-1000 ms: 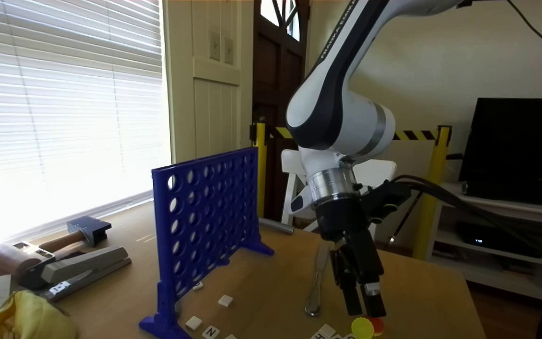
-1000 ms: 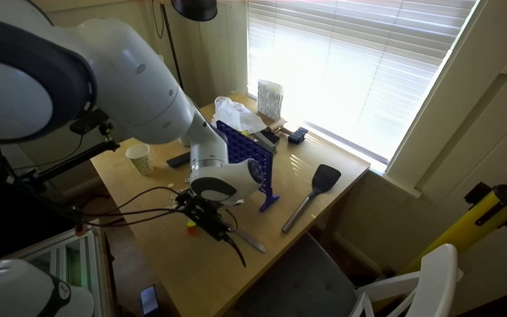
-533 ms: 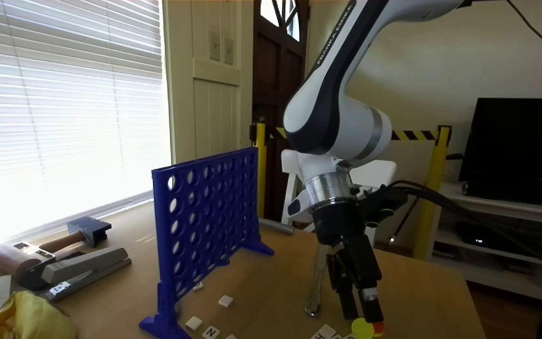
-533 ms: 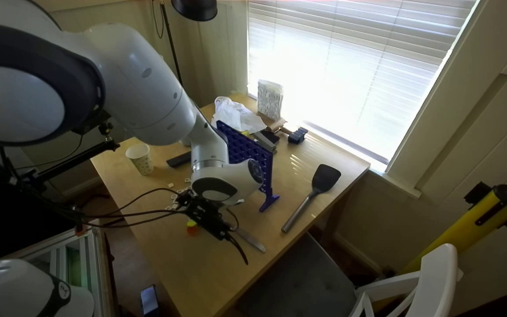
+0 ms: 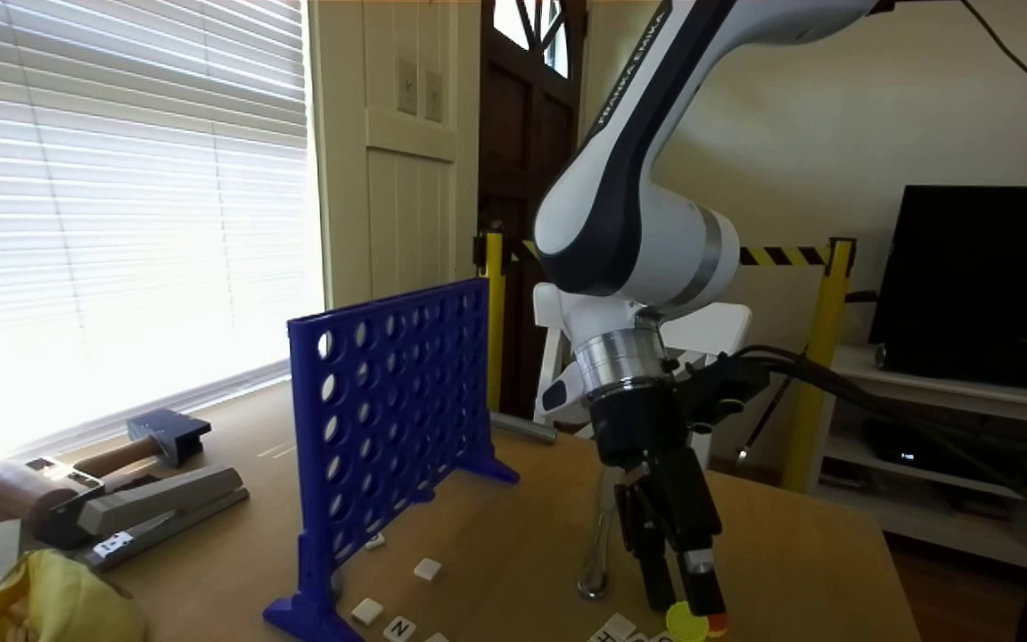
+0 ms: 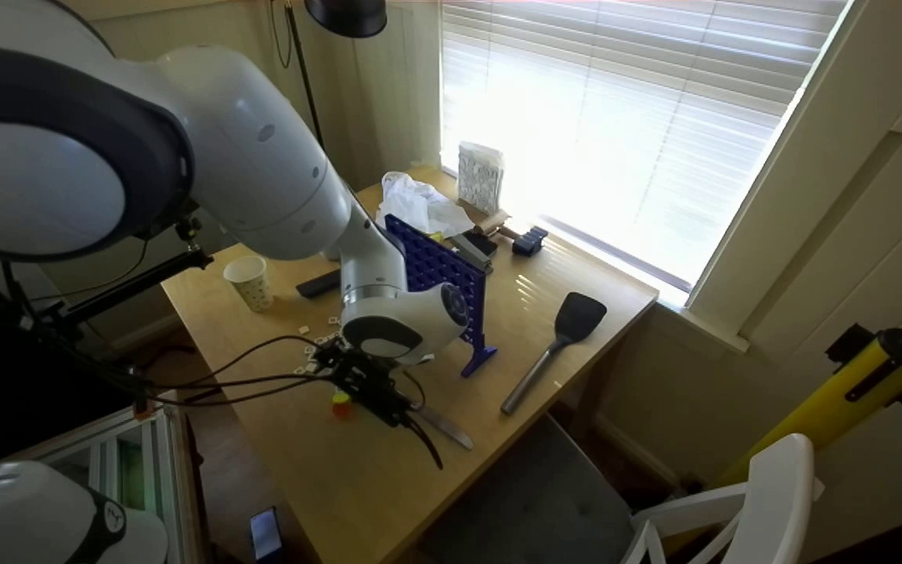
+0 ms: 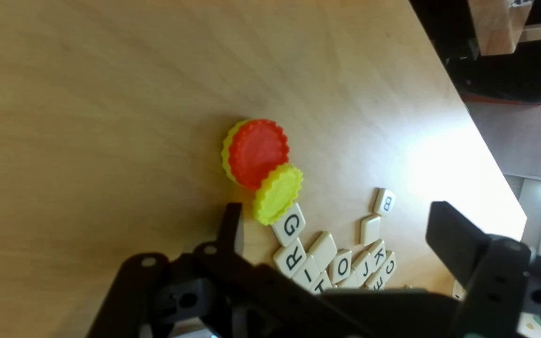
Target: Turn the knife to the right, then put one yellow disc in the blue board
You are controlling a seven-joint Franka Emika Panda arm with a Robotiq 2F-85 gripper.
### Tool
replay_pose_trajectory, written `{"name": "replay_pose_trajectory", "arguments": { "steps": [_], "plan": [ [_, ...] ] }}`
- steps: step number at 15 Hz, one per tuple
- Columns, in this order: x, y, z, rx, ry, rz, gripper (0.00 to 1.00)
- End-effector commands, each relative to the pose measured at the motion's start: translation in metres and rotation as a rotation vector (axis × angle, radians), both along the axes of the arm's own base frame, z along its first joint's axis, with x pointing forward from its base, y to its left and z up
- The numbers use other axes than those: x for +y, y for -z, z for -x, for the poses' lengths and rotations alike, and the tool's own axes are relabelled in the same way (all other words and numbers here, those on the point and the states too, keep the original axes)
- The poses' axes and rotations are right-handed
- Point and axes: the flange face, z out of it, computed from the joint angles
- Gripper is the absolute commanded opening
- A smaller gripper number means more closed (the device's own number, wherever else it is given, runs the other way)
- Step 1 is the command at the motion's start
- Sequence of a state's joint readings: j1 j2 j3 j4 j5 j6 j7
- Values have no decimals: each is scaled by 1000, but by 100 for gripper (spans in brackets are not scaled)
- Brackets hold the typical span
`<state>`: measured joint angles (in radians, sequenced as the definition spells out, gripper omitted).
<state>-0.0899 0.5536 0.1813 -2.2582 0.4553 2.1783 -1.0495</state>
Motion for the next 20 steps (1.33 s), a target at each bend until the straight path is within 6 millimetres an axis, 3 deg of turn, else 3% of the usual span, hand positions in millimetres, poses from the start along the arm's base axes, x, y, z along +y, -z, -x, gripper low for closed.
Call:
{"name": "replay_pose_trajectory", "arguments": {
  "steps": [1, 4, 7, 9, 12, 15, 18, 20],
  "plan": [
    [-1, 8, -4, 13, -14, -7, 100],
    [-1, 10, -4, 20, -12, -10, 93],
    [-2, 13, -4, 28, -9, -9, 67],
    [-2, 14, -4, 31, -10, -8, 61],
    [-4, 15, -4, 32, -8, -8, 65],
    [-5, 15, -3, 32, -14, -8, 62],
    [-6, 15, -1, 30, -30, -2, 47],
    [-6, 16, -1, 29, -44, 3, 31]
  ]
}}
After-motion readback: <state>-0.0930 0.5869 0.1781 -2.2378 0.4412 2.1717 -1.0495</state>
